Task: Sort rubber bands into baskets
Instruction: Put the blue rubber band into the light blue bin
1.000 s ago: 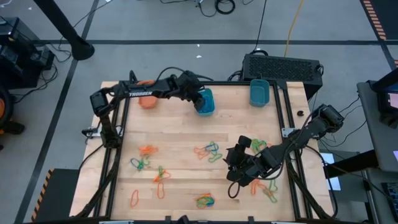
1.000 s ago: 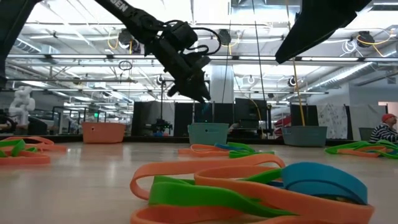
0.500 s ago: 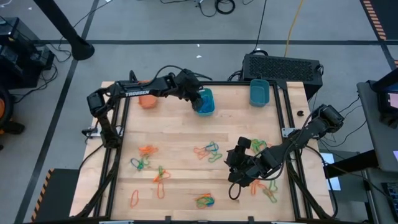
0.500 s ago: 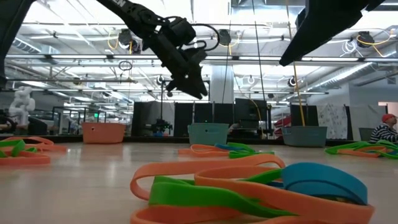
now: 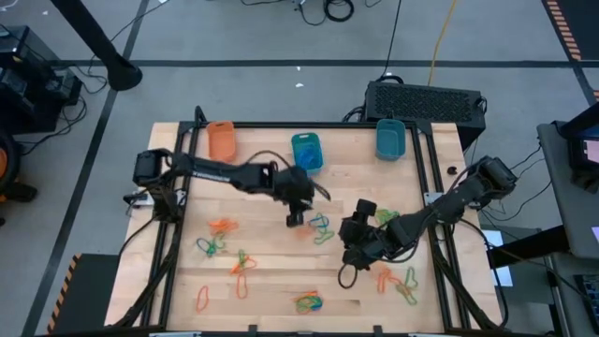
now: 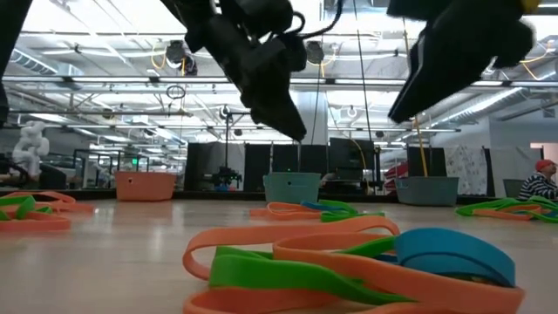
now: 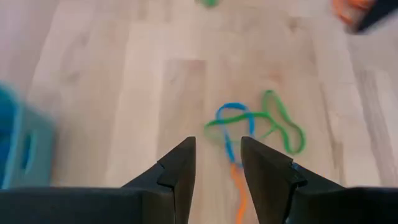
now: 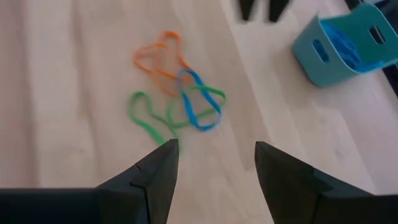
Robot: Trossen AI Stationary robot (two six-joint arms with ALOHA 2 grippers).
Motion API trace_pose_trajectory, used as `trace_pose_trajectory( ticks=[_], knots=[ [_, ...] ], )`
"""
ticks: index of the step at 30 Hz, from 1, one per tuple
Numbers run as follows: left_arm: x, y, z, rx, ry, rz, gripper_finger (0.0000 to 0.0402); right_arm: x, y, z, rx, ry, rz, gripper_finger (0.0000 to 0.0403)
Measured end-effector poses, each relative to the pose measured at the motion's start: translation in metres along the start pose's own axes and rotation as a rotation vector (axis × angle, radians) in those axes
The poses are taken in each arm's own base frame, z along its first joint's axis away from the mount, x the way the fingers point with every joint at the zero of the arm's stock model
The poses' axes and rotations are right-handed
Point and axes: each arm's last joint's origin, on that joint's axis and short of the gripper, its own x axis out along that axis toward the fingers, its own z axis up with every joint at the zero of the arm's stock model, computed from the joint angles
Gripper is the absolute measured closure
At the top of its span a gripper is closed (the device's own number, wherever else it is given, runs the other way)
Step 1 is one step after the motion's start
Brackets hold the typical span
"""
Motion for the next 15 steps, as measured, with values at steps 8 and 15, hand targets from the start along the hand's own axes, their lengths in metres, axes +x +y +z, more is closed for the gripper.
trace_pose_trajectory(
  ticks=[8, 15],
  knots=[
    [0.038, -0.035, -0.015, 0.119, 0.045, 0.097, 0.0265, 0.010, -0.007, 0.001, 0.036, 0.000, -0.022, 0.0200],
    [0.051, -0.038, -0.021, 0.172, 0.066, 0.082, 0.0265, 0.009, -0.006, 0.002, 0.022, -0.015, -0.005, 0.0200]
  ],
)
